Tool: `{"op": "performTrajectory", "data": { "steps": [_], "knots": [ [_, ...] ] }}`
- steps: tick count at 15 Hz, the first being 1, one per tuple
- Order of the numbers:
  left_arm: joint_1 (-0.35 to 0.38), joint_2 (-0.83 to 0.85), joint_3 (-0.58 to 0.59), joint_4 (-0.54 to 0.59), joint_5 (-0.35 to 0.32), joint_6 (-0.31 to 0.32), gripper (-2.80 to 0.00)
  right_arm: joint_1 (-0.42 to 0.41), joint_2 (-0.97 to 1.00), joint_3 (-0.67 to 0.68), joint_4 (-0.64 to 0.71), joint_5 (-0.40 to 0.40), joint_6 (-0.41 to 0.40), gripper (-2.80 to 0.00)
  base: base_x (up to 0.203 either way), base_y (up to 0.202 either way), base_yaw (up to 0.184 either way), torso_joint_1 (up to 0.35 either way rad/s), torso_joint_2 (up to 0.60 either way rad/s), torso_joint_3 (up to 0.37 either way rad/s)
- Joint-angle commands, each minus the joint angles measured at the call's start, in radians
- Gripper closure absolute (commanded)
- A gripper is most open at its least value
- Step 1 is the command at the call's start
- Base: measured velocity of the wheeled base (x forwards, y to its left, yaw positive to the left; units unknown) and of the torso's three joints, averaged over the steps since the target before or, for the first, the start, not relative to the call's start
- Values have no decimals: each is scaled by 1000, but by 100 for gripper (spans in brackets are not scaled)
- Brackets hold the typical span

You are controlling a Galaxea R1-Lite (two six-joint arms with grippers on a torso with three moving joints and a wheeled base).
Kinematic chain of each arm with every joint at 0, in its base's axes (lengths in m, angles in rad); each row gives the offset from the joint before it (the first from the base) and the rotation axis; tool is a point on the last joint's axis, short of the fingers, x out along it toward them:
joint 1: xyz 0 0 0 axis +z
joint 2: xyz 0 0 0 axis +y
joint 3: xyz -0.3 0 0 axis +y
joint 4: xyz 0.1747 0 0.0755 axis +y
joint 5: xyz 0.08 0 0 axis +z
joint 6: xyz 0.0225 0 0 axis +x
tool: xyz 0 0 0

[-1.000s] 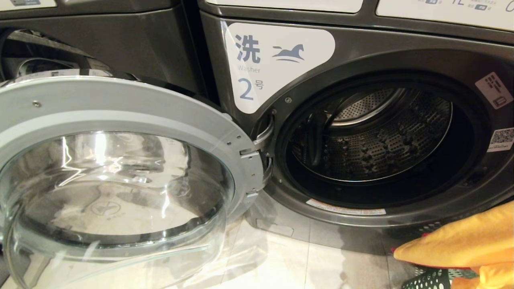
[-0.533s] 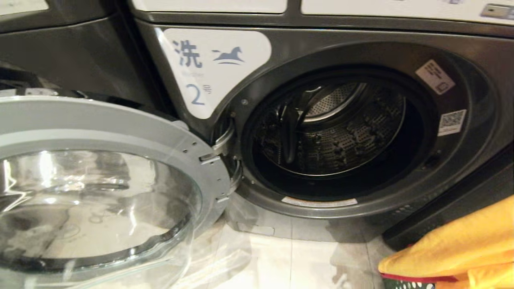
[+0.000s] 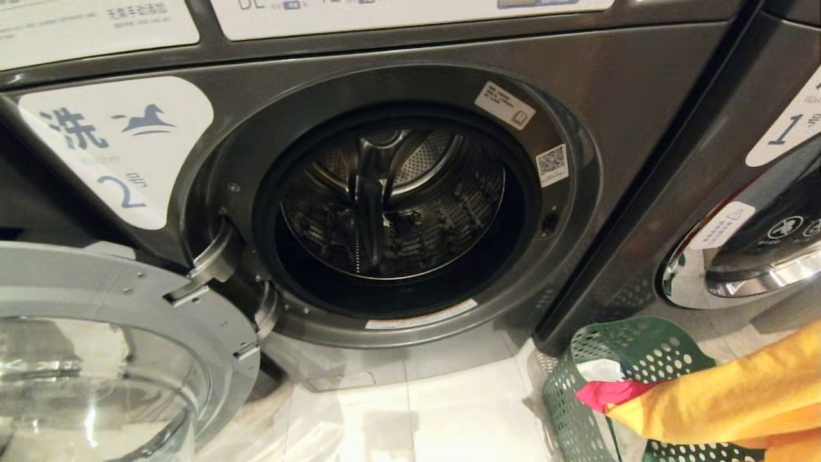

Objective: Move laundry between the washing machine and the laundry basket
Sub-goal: Pick a cloth and place it into the basket

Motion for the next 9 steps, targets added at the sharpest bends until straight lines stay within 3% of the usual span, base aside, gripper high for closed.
{"op": "performTrajectory", "data": {
  "steps": [1,9],
  "knots": [
    [0,1,2,0,1,0,0,0,60,14,3,-2,36,0,0,0,0,0,0,0],
    [0,1,2,0,1,0,0,-3,491,40,-44,-51,225,0,0,0,0,0,0,0]
  ]
}}
